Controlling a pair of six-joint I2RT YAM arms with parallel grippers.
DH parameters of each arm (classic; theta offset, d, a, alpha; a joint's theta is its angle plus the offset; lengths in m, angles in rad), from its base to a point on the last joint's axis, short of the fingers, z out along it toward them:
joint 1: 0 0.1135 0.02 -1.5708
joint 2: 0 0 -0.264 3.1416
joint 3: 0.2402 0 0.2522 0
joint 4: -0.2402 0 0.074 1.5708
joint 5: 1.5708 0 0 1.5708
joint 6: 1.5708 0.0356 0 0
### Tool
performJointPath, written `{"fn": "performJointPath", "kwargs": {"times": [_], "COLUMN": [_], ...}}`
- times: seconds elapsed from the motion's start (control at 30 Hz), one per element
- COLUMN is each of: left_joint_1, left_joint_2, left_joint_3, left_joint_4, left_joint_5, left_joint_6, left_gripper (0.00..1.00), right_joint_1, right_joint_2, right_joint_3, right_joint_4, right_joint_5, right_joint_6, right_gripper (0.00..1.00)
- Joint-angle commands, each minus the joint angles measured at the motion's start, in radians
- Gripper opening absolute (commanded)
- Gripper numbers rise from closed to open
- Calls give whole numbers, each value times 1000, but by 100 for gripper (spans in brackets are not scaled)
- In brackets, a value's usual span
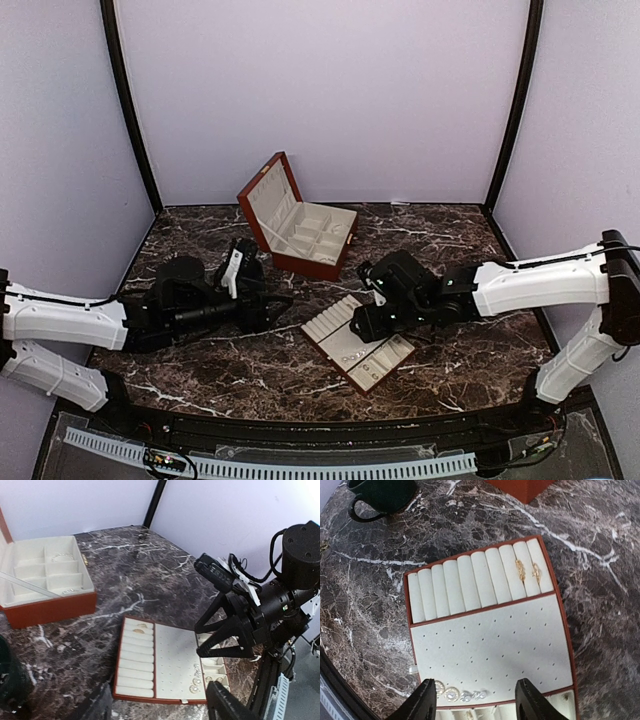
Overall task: Organize the mixed jewelry
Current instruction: Insert the earring into the earring holder, then move to the corner of the board in the compartment layer.
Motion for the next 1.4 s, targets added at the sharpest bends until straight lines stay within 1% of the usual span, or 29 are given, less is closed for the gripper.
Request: {"fn": "performJointPath", "kwargs": {"times": [0.0,0.07,0.13,0.23,0.3,0.37,0.47,0.6,0.67,0.73,0.8,0.93,1.1,1.27,1.37], "left_joint_1": [50,89,141,237,301,358,437,509,528,539,542,555,561,561,561], "left_joint_2": [-107,-148,-178,-185,-154,-110,-16,132,193,246,303,383,462,496,517], "left_joint_3": [85,100,119,160,196,233,303,397,447,510,586,684,764,785,796], "left_joint_4": [-257,-354,-440,-547,-600,-596,-542,-420,-365,-338,-341,-364,-397,-405,-415], "left_joint_5": [-128,-145,-133,-90,-61,-14,33,94,101,114,103,95,111,89,98], "left_joint_6": [-46,-73,-96,-113,-111,-93,-71,-74,-66,-47,-14,27,59,87,100], "left_gripper": [72,76,78,80,80,81,83,85,86,87,90,92,92,92,89], "right_joint_1": [-85,-143,-194,-248,-272,-287,-309,-315,-315,-315,-315,-315,-315,-315,-314], "right_joint_2": [-25,-21,-8,20,45,66,77,80,84,91,95,85,54,-11,-56], "right_joint_3": [-53,-66,-65,-52,-41,-38,-39,-41,-46,-53,-59,-85,-131,-162,-178], "right_joint_4": [137,149,155,146,131,126,147,185,193,183,160,131,114,65,26], "right_joint_5": [-77,-88,-116,-147,-157,-153,-154,-165,-156,-130,-112,-116,-159,-166,-167], "right_joint_6": [2,-28,-72,-149,-193,-226,-245,-240,-246,-258,-273,-298,-300,-269,-252], "right_gripper": [63,68,70,69,66,63,61,64,65,64,60,49,40,39,38]}}
